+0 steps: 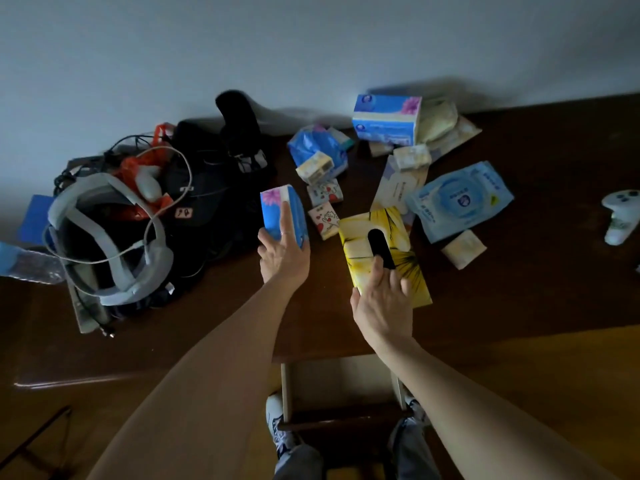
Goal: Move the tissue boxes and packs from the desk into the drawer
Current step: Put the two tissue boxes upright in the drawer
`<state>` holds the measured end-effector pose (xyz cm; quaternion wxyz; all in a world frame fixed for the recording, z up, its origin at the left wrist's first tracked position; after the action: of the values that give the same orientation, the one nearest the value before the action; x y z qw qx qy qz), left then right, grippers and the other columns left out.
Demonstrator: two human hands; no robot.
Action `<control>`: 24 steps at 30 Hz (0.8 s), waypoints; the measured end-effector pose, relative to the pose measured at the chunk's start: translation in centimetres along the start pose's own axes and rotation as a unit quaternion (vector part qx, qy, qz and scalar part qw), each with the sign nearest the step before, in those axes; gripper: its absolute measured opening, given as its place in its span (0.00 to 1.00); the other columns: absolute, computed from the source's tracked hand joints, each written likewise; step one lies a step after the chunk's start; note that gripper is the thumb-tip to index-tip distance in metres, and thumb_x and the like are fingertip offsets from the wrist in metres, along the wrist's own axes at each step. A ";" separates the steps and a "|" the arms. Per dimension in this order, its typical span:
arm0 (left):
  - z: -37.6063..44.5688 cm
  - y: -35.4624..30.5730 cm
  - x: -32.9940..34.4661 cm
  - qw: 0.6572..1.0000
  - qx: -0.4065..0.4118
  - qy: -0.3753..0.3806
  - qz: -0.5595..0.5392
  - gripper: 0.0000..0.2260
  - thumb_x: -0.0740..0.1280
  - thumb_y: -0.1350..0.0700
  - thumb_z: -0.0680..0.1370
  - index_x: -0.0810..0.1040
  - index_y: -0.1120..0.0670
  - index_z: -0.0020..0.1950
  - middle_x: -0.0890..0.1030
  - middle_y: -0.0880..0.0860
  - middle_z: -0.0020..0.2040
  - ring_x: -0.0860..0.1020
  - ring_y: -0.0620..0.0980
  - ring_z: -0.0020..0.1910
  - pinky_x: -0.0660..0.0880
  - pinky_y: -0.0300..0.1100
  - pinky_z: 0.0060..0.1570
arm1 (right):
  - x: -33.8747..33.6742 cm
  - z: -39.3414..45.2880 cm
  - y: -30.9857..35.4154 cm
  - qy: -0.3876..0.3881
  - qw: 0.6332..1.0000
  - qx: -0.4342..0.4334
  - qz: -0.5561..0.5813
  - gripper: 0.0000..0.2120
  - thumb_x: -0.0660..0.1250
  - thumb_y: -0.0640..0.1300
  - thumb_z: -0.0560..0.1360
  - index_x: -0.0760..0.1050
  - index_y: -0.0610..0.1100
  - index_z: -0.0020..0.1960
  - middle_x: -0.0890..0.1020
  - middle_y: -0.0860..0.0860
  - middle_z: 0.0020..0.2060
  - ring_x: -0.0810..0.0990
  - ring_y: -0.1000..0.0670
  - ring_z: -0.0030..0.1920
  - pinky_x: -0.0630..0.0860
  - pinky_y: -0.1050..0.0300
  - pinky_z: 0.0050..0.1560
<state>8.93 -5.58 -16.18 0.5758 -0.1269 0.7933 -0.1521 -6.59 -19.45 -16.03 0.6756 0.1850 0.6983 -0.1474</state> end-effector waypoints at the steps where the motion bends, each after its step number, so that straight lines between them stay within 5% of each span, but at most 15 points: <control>1: -0.4 0.6 -0.6 1.000 -0.007 -0.001 -0.014 0.37 0.63 0.46 0.81 0.38 0.34 0.78 0.62 0.62 0.67 0.73 0.65 0.57 0.74 0.58 0.55 | -0.3 0.1 0.0 -0.001 1.000 0.001 -0.003 0.38 0.72 0.55 0.74 0.67 0.32 0.75 0.82 0.39 0.57 0.79 0.41 0.55 0.68 0.47 0.57; 7: -9.4 5.2 -2.7 0.964 -0.088 0.049 -0.247 0.38 0.65 0.47 0.79 0.42 0.29 0.76 0.68 0.52 0.61 0.79 0.48 0.46 0.82 0.46 0.37 | -3.6 -2.7 -0.3 0.089 0.995 0.028 0.034 0.34 0.75 0.56 0.72 0.70 0.38 0.69 0.86 0.44 0.48 0.84 0.43 0.49 0.75 0.49 0.54; 10: -15.7 7.7 -3.2 0.938 -0.111 0.084 -0.316 0.40 0.68 0.43 0.71 0.50 0.34 0.78 0.74 0.50 0.62 0.81 0.48 0.53 0.84 0.51 0.46 | -5.8 -7.7 -1.1 0.098 0.989 0.048 0.104 0.30 0.73 0.56 0.71 0.70 0.41 0.65 0.85 0.46 0.40 0.85 0.44 0.43 0.75 0.49 0.50; 12: -19.3 9.1 -3.2 0.922 -0.132 0.129 -0.339 0.42 0.68 0.41 0.65 0.55 0.40 0.77 0.77 0.50 0.62 0.82 0.48 0.53 0.84 0.50 0.49 | -7.0 -11.7 -1.7 0.105 0.983 0.068 0.136 0.36 0.71 0.58 0.72 0.65 0.42 0.73 0.84 0.48 0.38 0.84 0.44 0.41 0.76 0.48 0.52; 14: -22.4 10.2 -2.5 0.913 -0.145 0.163 -0.344 0.43 0.69 0.44 0.64 0.57 0.46 0.77 0.77 0.52 0.63 0.82 0.50 0.54 0.83 0.53 0.52 | -7.5 -15.2 -2.6 0.105 0.979 0.088 0.152 0.40 0.70 0.61 0.73 0.60 0.44 0.78 0.84 0.48 0.39 0.84 0.44 0.41 0.78 0.49 0.52; 18: -27.8 14.0 1.3 0.913 -0.181 0.226 -0.286 0.41 0.75 0.49 0.64 0.64 0.55 0.74 0.77 0.56 0.63 0.80 0.51 0.54 0.80 0.52 0.56 | -5.4 -21.2 -5.1 0.172 0.970 0.110 0.135 0.36 0.62 0.69 0.74 0.68 0.45 0.72 0.84 0.50 0.38 0.84 0.45 0.41 0.78 0.53 0.44; 24: -32.6 18.7 6.7 0.947 -0.193 0.217 -0.136 0.35 0.78 0.46 0.62 0.71 0.49 0.68 0.75 0.46 0.56 0.77 0.47 0.51 0.79 0.46 0.52 | 1.7 -26.0 -7.8 0.229 0.966 0.025 0.122 0.45 0.58 0.72 0.72 0.52 0.53 0.82 0.83 0.53 0.37 0.83 0.49 0.37 0.82 0.54 0.43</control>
<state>-24.61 12.25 -19.81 0.3282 -0.3057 0.8885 -0.0969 -33.35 -14.41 -16.90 0.5059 0.3146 0.8024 -0.0356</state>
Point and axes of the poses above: each hand's wrist, its own z-axis towards the middle knuckle, its own x-axis out of the palm, y = z × x, the point moved 6 cm from there along z, towards the middle knuckle
